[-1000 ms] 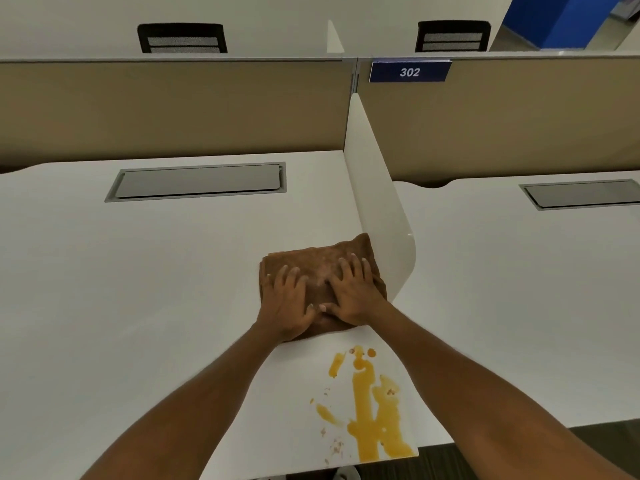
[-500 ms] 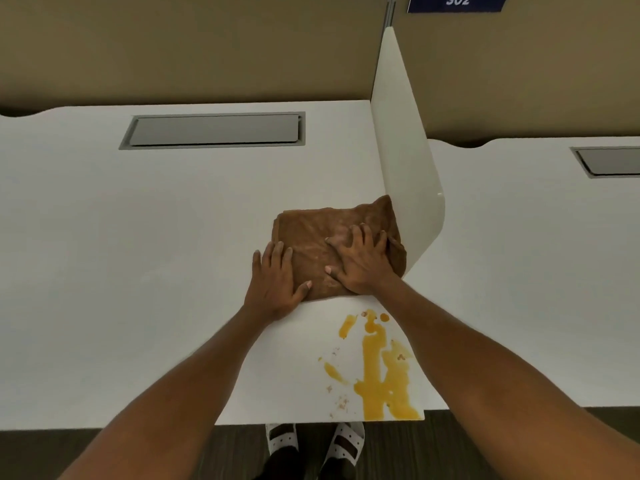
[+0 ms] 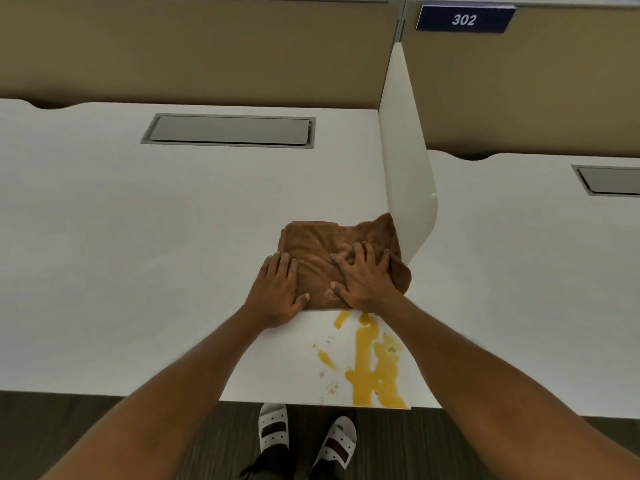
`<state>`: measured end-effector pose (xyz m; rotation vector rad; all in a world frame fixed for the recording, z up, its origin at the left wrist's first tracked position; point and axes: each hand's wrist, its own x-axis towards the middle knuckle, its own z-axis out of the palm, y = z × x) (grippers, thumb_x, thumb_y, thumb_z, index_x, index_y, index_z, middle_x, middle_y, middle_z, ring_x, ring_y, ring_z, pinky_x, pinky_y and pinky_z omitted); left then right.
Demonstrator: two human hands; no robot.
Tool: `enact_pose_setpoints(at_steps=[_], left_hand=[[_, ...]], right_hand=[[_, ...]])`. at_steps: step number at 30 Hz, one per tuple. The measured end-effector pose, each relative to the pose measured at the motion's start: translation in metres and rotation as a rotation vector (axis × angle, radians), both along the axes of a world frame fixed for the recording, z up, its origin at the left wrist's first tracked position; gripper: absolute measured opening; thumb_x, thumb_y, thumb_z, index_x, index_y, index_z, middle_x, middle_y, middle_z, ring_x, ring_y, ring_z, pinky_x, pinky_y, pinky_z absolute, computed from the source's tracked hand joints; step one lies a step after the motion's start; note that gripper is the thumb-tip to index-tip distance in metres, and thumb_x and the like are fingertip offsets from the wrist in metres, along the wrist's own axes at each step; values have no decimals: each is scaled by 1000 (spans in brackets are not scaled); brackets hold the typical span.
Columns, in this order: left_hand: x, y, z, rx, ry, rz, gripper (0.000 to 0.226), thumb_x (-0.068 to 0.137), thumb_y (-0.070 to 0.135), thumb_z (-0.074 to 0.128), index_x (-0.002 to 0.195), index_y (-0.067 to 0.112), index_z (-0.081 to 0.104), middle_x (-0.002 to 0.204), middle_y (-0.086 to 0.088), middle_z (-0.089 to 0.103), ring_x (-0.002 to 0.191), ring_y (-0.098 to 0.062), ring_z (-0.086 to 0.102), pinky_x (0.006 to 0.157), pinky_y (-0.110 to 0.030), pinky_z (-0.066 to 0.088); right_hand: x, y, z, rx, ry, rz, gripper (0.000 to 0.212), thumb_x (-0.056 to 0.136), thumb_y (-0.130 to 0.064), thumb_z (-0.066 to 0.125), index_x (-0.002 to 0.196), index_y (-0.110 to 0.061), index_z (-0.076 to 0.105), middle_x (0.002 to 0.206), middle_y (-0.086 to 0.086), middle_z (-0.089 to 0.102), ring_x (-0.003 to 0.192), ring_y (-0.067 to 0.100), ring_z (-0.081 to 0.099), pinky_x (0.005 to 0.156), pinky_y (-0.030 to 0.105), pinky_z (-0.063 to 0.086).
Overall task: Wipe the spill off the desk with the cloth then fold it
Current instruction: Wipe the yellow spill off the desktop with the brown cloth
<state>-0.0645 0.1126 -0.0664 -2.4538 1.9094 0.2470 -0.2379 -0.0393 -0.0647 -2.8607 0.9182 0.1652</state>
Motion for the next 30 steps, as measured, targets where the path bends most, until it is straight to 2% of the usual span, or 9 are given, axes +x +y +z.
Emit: enact_pose_setpoints(at_steps=[9, 19, 25, 30], left_hand=[[-23, 29, -4, 6, -12, -3, 89, 88, 66, 20, 144, -2, 30, 152, -28, 28, 142, -41, 21, 119, -49, 13], [-45, 65, -10, 21, 2, -50, 92, 87, 70, 15, 151, 4, 15, 159, -22, 12, 147, -36, 7, 117, -43, -6], [-56, 94, -7, 15, 13, -130, 93, 85, 72, 16, 150, 6, 20, 158, -20, 17, 146, -36, 11, 120, -47, -1], [-62, 122, -5, 28, -2, -192, 90, 88, 72, 15, 149, 6, 23, 156, -21, 23, 145, -35, 16, 120, -50, 5]], right_hand=[[-26, 25, -2, -23, 37, 18, 69, 85, -71, 23, 146, -38, 19, 152, 19, 19, 139, 42, 13, 104, 74, 8], [-63, 75, -1, 31, 40, -36, 68, 85, -71, 21, 146, -41, 17, 156, 17, 16, 143, 41, 9, 106, 71, -2], [-84, 114, 1, 77, 62, -96, 68, 84, -72, 19, 145, -44, 10, 159, 12, 8, 144, 39, 3, 107, 69, -7], [-100, 151, 1, 56, 68, -117, 66, 84, -70, 21, 143, -42, 14, 154, 15, 16, 140, 39, 10, 105, 71, 0]])
